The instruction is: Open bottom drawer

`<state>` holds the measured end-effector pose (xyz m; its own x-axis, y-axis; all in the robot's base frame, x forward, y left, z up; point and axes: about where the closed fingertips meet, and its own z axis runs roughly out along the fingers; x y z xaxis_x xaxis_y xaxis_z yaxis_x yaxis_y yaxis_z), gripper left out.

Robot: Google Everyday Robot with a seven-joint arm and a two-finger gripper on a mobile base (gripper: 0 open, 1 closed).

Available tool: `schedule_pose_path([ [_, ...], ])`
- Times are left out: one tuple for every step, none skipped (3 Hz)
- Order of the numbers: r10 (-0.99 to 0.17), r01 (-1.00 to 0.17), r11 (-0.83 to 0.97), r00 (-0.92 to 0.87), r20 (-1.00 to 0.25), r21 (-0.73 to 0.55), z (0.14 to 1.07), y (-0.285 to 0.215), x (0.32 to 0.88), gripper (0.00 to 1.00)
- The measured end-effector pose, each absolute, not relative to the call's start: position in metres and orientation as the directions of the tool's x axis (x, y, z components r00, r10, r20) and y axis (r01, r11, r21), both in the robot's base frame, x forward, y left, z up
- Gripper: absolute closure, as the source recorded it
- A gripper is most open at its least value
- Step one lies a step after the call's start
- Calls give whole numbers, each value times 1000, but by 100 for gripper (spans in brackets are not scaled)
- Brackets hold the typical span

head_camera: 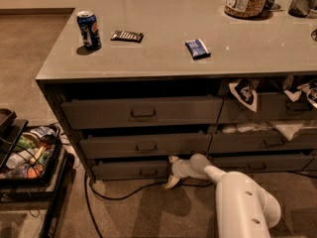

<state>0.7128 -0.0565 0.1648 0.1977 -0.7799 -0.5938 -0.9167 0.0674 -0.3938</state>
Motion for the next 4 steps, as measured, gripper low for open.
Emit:
schedule_pose_path([
  [-780, -917, 67, 198, -594, -394, 165, -57, 713, 0],
  [-780, -917, 67, 198, -594, -394, 165, -56, 713, 18],
  [-780, -917, 67, 198, -594, -394, 165, -56, 713, 41],
  [-780, -917, 67, 198, -594, -394, 165, -56, 713, 64],
])
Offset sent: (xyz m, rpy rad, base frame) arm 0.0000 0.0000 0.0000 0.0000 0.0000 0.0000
